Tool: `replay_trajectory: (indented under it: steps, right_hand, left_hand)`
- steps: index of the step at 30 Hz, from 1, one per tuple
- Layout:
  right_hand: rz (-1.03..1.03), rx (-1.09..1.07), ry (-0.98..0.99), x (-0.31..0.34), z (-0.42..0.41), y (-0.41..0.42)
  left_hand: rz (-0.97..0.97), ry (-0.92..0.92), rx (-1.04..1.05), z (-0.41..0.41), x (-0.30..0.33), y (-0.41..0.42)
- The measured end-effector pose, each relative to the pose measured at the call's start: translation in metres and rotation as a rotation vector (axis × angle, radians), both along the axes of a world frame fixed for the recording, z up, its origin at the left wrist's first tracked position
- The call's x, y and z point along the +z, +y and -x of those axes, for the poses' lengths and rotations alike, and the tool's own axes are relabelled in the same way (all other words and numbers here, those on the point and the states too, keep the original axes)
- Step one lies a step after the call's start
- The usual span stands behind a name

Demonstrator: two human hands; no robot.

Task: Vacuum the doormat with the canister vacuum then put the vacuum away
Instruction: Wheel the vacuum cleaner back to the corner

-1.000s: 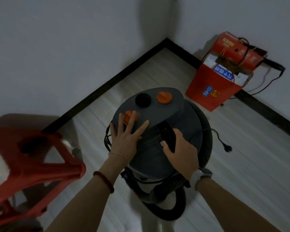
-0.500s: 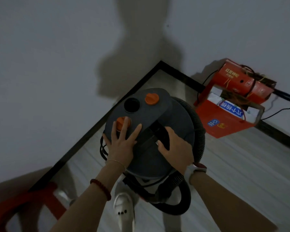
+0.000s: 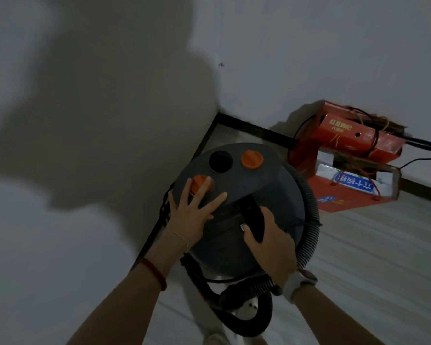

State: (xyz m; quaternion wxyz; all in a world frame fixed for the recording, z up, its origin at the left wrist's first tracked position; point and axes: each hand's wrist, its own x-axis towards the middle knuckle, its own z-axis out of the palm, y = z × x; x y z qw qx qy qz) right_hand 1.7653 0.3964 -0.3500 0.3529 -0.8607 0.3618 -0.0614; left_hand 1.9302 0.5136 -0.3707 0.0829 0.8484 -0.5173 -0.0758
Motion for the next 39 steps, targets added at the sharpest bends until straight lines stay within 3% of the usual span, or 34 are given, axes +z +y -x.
replay_trajectory:
  steps: [5, 18, 26, 34, 36, 39]
  right_hand:
    - [-0.049, -0.051, -0.01, 0.002, -0.044, -0.015]
    - [0.015, -0.325, 0.02, -0.002, -0.12, -0.074]
    - [0.251, -0.461, -0.007, -0.011, -0.16, -0.105]
    - [0.239, -0.395, 0.076, -0.01, -0.205, -0.159]
    - [0.176, -0.316, 0.134, -0.007, -0.207, -0.174]
    - [0.301, -0.157, 0.164, -0.001, -0.196, -0.203]
  left_hand:
    - [-0.105, 0.13, -0.132, -0.064, -0.002, -0.031]
    - [-0.115, 0.012, -0.407, -0.156, 0.008, -0.139]
    - [-0.033, 0.087, -0.542, -0.202, 0.002, -0.204]
    - [-0.107, 0.108, -0.27, -0.215, 0.016, -0.252]
    - [-0.123, 0.117, -0.263, -0.224, 0.017, -0.263]
    - [-0.107, 0.125, -0.266, -0.235, 0.017, -0.274]
